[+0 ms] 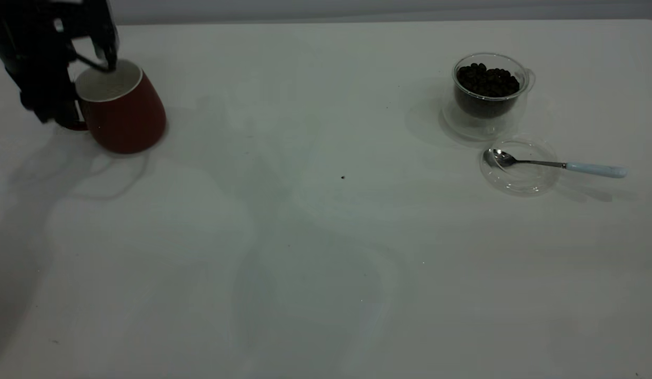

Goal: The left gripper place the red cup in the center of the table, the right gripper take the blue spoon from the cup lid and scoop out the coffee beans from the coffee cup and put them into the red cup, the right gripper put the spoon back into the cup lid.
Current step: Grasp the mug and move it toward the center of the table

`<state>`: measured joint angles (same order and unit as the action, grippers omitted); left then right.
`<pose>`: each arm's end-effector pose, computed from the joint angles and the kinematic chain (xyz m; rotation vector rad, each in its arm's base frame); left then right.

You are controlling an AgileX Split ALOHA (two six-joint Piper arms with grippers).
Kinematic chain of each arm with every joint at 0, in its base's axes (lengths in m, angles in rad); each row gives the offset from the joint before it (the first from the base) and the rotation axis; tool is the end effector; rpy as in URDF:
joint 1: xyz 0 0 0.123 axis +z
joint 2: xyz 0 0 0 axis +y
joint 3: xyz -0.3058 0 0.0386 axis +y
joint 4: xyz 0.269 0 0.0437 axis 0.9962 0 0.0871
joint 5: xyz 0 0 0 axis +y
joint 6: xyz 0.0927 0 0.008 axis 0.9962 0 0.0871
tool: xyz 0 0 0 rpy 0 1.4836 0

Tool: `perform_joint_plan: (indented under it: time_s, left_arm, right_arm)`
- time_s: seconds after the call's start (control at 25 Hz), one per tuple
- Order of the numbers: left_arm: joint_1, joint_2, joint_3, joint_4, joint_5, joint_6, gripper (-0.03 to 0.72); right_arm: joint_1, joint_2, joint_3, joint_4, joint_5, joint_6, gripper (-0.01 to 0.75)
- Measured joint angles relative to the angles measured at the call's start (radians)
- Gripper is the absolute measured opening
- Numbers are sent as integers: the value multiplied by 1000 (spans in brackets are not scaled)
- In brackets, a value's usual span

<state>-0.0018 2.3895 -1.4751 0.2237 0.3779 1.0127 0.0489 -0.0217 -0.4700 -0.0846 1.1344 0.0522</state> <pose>0.4823 0.0068 0.0309 1.6199 2.3492 0.4053 -0.0109 -0.0077 0.2716 0.0108 2.1234 -0.0428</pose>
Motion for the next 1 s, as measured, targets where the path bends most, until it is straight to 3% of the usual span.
perform_joint_plan:
  time_s: [0.44,1.0]
  left_arm:
    - [-32,15,0,2,-60,48,446]
    - [-124,16,0,2,-82,89,446]
  right_arm:
    - [0,0,0,0,0,0,550]
    - [0,0,0,0,0,0,550]
